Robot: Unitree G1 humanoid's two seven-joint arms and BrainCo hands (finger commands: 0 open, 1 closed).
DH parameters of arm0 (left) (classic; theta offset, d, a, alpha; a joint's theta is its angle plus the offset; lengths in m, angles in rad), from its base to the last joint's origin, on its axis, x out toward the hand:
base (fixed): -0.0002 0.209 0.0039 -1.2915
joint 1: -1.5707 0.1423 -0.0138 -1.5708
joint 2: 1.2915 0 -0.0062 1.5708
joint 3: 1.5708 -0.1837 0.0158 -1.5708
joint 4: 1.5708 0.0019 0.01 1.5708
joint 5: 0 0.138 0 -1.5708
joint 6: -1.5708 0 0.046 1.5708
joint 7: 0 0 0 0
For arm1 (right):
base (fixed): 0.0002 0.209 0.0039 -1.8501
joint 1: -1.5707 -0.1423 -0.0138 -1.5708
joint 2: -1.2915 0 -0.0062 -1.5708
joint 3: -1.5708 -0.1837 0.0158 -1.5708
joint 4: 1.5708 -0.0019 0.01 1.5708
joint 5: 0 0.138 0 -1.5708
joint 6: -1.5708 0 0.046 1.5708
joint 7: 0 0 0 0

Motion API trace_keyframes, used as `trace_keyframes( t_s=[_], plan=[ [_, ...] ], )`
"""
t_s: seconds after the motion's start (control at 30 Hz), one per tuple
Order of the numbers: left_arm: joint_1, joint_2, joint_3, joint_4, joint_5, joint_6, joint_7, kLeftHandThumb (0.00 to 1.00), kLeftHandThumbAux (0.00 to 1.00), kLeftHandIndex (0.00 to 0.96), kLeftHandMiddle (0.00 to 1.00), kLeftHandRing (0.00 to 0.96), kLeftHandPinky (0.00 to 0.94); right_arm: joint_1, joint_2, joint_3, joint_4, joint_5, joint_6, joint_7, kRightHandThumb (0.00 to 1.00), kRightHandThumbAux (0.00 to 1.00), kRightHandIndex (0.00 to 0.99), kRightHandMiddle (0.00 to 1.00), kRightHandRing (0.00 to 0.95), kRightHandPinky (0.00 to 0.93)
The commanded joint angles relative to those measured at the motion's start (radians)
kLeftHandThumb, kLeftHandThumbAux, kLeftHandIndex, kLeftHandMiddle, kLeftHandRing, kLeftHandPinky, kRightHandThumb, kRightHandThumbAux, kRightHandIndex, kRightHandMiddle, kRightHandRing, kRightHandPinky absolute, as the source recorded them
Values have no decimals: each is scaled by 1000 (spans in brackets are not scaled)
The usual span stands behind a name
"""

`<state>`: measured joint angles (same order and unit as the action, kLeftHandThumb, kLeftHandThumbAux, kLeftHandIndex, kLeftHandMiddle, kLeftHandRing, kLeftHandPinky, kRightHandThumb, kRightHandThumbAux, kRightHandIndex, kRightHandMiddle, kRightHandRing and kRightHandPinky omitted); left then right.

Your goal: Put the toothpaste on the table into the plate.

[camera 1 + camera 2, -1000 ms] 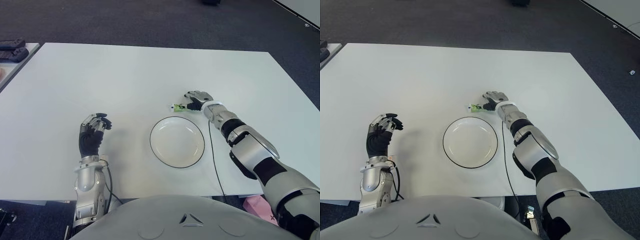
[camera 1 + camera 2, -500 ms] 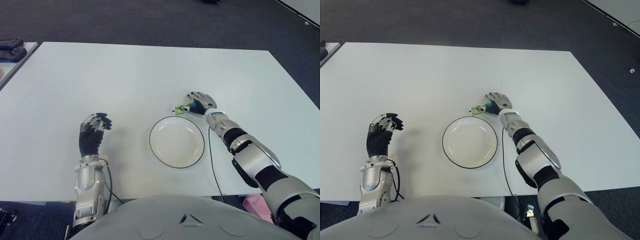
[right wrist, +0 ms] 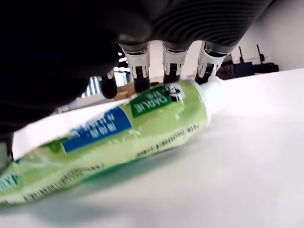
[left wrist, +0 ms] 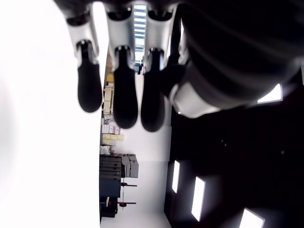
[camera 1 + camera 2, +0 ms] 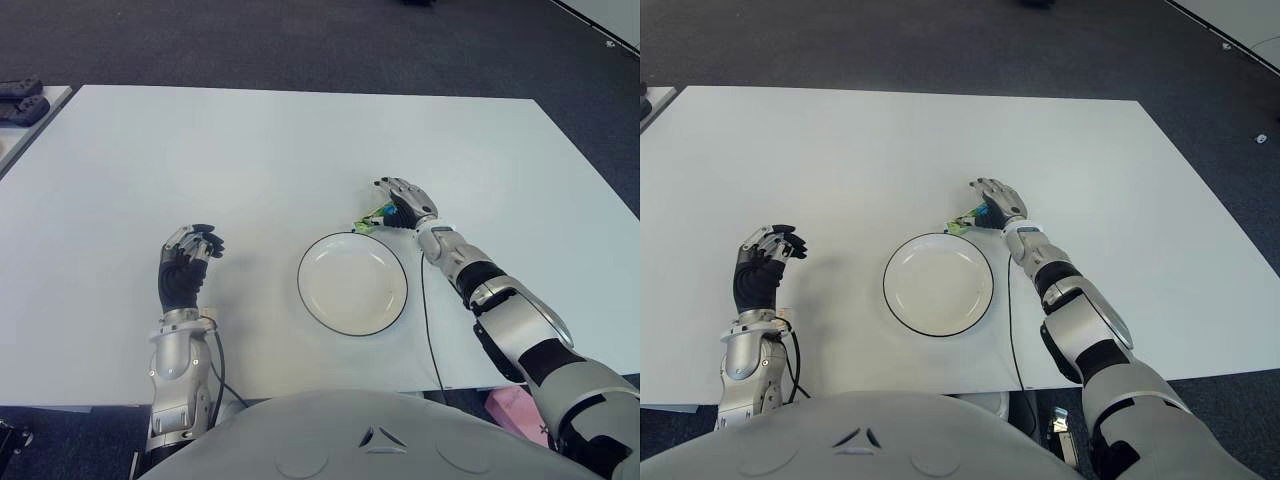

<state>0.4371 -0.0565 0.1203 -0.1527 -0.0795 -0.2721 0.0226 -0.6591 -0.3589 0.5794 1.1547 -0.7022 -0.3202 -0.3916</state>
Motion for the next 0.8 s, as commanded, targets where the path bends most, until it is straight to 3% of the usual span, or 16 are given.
trace_keyframes(
  t_s=[0.03,0.8],
  plan=[
    [-9,-4,0,10,-3,20,6,707,719,437,555,559,538,31,-24,-8,-11,-1,-38,-10,88,713,0,0,0,0],
    [-24,10,5,41,-7,1,-7,703,718,437,552,552,544,69,-99,-98,-145,41,-167,36,52,820,0,0,0,0]
  ],
)
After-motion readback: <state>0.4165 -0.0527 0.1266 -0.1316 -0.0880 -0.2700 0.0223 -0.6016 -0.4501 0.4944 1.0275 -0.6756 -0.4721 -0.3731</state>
